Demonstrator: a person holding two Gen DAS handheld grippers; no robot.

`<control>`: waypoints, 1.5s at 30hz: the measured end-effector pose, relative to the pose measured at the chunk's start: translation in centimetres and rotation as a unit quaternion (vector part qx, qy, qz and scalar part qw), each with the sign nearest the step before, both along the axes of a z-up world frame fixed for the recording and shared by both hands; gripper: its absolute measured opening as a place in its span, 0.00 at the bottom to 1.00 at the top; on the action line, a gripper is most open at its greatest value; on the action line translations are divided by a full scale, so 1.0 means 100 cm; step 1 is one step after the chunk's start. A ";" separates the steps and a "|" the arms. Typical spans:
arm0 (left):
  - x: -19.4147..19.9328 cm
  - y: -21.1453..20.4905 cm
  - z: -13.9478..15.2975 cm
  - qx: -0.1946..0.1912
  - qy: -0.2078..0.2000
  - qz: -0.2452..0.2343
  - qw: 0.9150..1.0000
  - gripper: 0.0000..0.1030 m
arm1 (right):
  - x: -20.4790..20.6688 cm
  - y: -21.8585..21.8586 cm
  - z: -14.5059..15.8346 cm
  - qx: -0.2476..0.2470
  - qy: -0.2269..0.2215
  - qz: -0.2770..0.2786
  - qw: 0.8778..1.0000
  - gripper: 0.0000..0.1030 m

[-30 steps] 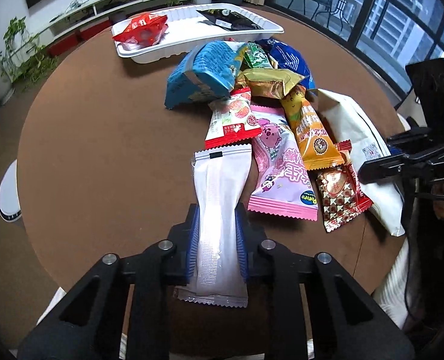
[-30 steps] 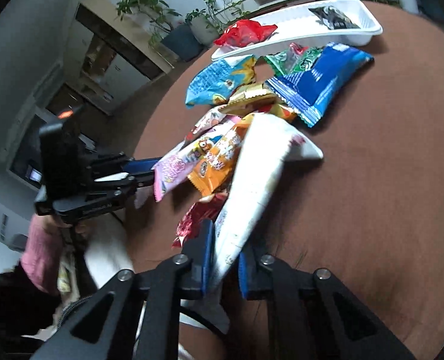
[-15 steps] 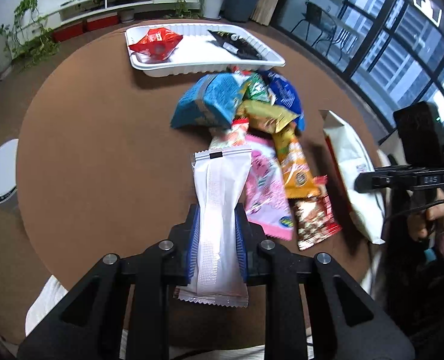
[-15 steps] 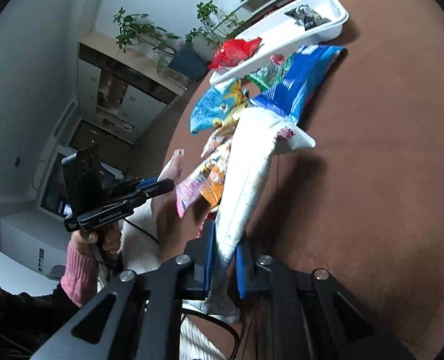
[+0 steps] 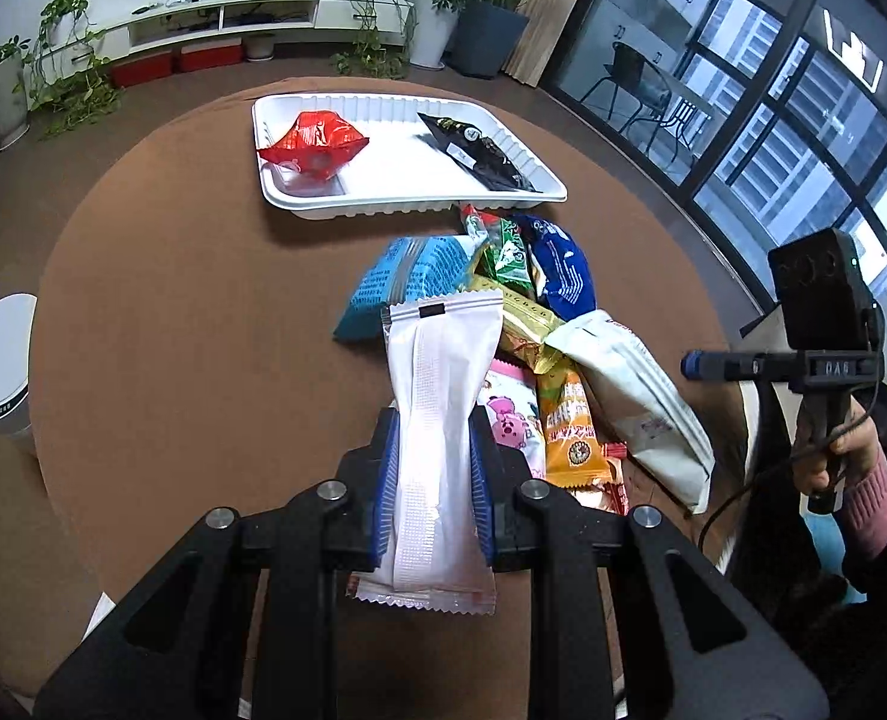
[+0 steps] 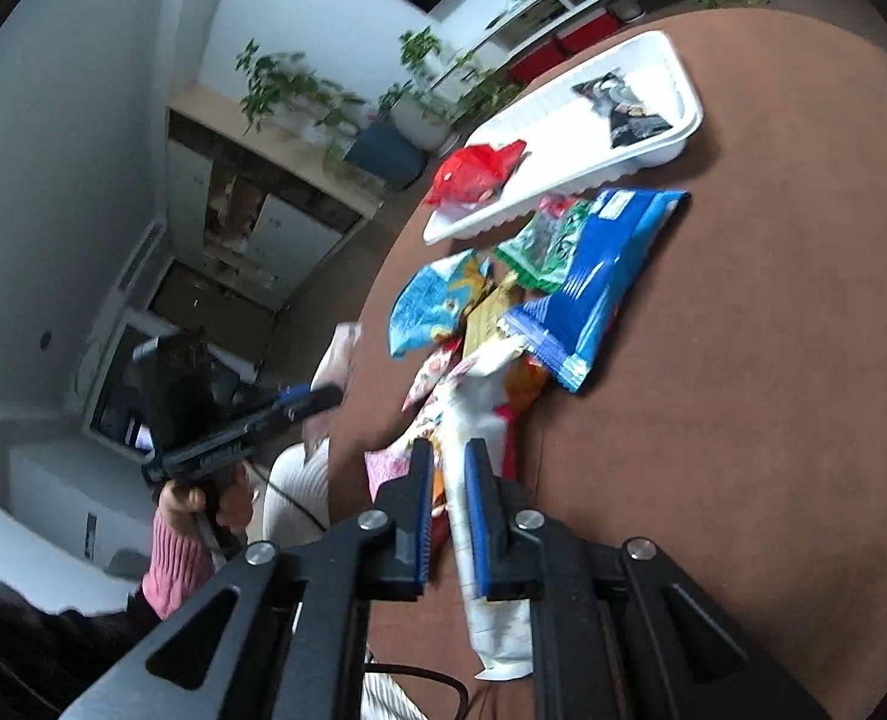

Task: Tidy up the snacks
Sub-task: 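Carry both white wrappers into the white tray and open both grippers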

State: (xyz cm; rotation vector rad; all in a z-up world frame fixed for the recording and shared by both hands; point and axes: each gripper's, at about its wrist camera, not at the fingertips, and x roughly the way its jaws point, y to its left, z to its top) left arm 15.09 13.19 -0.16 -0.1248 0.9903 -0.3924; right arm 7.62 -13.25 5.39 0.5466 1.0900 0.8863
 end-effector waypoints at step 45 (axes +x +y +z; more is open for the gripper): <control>0.046 -0.001 0.030 -0.072 0.000 0.013 0.997 0.19 | 0.049 -0.036 -0.006 0.132 0.059 -0.029 0.989 0.13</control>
